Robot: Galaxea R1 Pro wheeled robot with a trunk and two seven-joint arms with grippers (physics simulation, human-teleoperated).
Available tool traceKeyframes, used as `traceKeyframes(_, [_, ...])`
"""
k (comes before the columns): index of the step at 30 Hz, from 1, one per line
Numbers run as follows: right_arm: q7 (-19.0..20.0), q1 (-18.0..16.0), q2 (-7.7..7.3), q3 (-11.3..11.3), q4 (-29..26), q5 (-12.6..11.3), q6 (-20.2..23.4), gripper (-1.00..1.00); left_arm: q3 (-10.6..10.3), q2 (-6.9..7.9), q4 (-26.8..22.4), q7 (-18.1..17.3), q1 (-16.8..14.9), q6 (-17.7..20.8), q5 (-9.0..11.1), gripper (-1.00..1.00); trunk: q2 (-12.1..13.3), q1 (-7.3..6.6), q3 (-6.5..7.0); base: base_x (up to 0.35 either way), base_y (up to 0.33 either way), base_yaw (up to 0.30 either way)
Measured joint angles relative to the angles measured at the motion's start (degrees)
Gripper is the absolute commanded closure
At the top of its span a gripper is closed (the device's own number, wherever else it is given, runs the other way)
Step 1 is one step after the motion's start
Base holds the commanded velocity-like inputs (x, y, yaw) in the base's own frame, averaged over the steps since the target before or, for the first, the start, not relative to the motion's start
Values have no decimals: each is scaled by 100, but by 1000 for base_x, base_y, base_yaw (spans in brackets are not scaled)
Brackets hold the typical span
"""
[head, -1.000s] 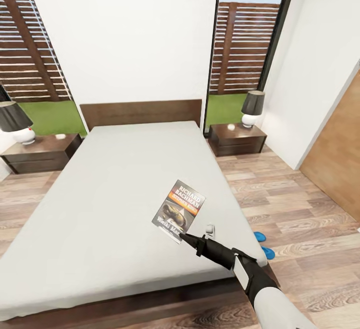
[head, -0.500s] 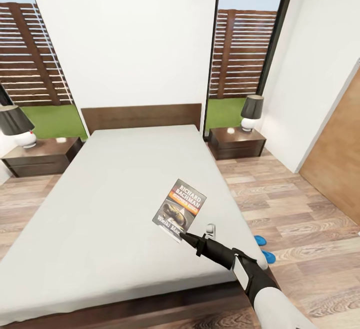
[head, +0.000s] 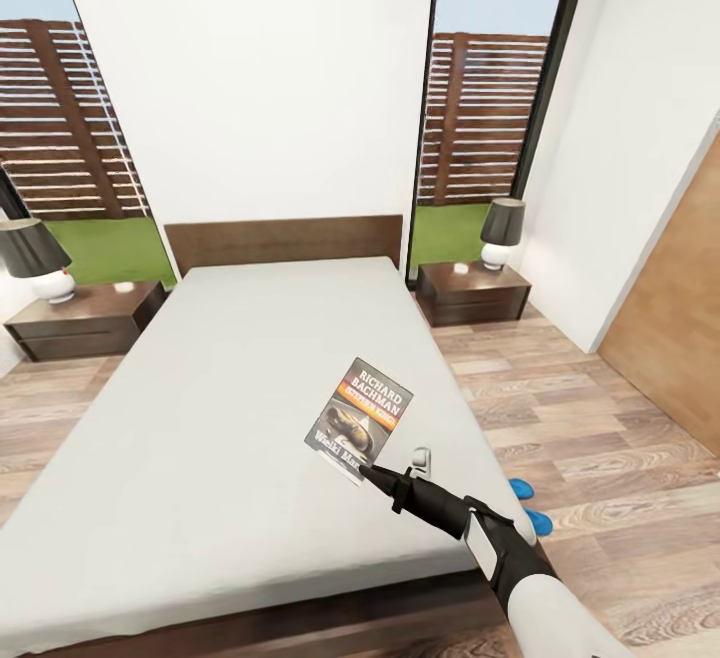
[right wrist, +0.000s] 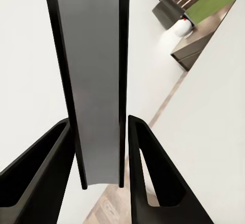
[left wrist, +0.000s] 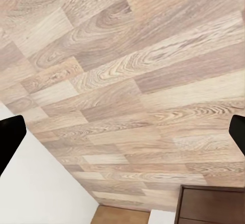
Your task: In the bedroom, move the book from the bed onto either nightstand, and place the two sandals side by side next to the bed.
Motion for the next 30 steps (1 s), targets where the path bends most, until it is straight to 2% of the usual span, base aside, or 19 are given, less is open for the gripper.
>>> traceKeyframes(30, [-8,0,41,8,9,18,-3,100,1,-16,-1,-1,-1,-107,-7,-100,0,0,275,0,0,0])
